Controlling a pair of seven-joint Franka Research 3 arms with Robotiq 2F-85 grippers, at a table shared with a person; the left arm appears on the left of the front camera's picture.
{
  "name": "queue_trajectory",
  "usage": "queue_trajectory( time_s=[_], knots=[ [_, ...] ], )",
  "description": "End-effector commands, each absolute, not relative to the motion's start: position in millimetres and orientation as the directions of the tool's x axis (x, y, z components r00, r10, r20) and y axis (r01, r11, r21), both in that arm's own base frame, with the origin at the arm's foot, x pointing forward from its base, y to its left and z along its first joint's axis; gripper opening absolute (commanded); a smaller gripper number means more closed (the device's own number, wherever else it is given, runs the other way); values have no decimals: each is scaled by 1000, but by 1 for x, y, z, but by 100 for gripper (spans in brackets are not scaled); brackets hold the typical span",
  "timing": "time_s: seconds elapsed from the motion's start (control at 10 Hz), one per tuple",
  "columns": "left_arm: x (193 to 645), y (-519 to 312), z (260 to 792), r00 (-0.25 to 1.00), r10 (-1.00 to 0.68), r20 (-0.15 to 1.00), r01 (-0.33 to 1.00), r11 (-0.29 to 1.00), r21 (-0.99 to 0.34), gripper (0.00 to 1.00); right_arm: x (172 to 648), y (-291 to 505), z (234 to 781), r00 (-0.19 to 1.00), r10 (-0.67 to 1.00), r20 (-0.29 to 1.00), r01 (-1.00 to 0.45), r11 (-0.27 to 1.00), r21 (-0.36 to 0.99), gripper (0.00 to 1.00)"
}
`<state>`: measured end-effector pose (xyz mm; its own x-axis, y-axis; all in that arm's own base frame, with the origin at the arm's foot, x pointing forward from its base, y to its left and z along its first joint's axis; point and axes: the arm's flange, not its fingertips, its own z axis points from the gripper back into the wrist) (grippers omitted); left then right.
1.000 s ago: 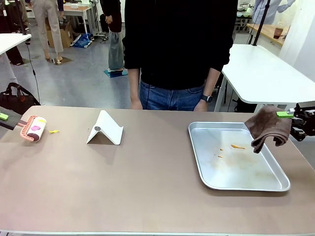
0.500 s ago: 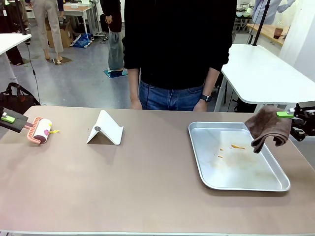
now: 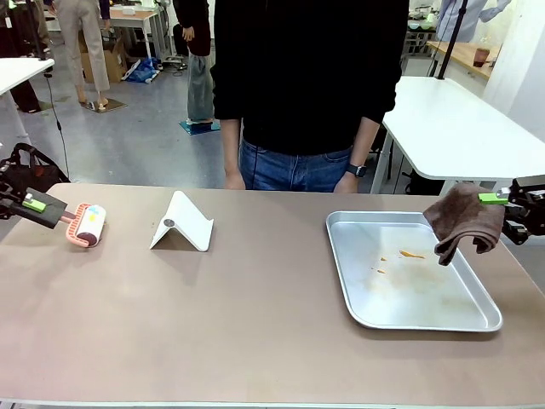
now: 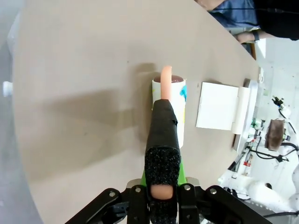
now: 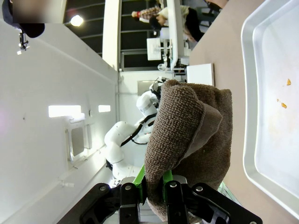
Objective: Clean the surface of the table.
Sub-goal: If a person points to the right, clean the right side of the table with your right hand, and if they point to the left, clean the left side with your left hand.
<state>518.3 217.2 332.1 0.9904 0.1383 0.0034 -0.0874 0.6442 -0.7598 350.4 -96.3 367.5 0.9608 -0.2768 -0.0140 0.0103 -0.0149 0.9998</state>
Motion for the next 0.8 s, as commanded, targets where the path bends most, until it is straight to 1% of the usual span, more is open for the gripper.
queue_trajectory(
  time_s=[0.0,0.2,0.4,0.6,0.7],
  knots=[
    [520,200,319,996,81,-46,-87,657,-749,22,349,-98,373,962,-273,-27,19,-30,999,0],
    [522,186,319,997,45,-60,-75,648,-758,22,349,-98,373,962,-273,-27,19,-30,999,0],
    [521,178,330,1000,22,-21,-30,613,-790,22,349,-98,373,962,-273,-27,19,-30,999,0],
    [512,179,353,999,10,37,27,502,-864,22,349,-98,373,962,-273,-27,19,-30,999,0],
    [502,186,369,996,17,87,70,445,-893,22,349,-98,373,962,-273,-27,19,-30,999,0]
  ],
)
